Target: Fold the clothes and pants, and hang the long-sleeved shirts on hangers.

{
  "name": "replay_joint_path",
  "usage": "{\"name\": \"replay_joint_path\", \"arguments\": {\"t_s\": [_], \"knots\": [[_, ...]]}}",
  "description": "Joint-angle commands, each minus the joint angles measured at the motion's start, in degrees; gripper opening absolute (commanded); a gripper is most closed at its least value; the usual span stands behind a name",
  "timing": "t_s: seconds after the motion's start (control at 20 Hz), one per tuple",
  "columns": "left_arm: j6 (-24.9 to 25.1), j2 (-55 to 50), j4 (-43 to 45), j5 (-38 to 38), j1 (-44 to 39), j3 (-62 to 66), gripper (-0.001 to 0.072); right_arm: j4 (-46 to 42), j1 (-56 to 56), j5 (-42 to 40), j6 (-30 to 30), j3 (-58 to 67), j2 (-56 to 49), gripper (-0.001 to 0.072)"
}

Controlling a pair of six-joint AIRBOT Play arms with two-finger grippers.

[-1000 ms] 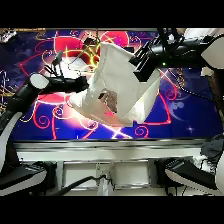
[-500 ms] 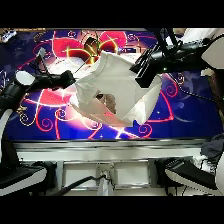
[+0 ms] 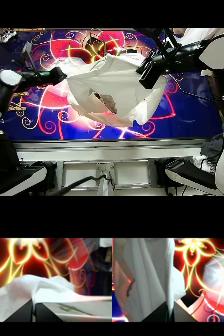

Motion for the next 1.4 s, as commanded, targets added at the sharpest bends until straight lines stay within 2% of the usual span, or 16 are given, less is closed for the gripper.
{"name": "replay_joint_path", "arguments": {"t_s": [0.0, 0.1, 0.25, 0.35, 0.4, 0.55, 0.85, 1.15, 1.35], "knots": [[9.46, 6.6, -14.45, -0.04, 0.26, 0.07, 0.0012, -2.82, 0.0, -3.19, 0.0, 0.02, -1.27, 0.0018], [14.47, 11.32, -21.35, -0.24, 0.15, 0.07, 0.0013, -3.32, -0.02, -6.14, 0.02, 0.02, -2.03, 0.0018], [20.17, 17.05, -21.27, -2.58, -0.52, 0.07, 0.0038, -4.02, -0.02, -14.53, 1.2, 0.02, -1.73, 0.0018], [21.0, 19.04, -20.76, -5.05, -0.52, 0.04, 0.0263, -5.42, -0.02, -19.56, 2.6, 0.07, -1.03, 0.0018], [21.0, 19.8, -20.57, -6.47, -0.55, 0.02, 0.0288, -6.82, -0.02, -21.55, 2.6, 0.07, -0.66, 0.0018], [20.98, 21.31, -17.94, -8.28, -0.52, -0.02, 0.0288, -14.64, -0.04, -27.41, 2.8, 0.28, 0.46, 0.0018], [20.76, 21.46, -9.68, -7.82, -0.52, -0.09, 0.0288, -31.41, -0.63, -34.16, 7.45, 7.17, 1.27, 0.0019], [20.76, 21.33, -8.48, -4.11, -0.52, -0.11, 0.0288, -36.68, -13.55, -34.38, 26.88, 14.47, 1.27, 0.0019], [20.76, 21.27, -8.5, -1.95, -0.52, -0.11, 0.0287, -37.57, -21.49, -33.11, 30.93, 18.29, 1.33, 0.0019]]}}
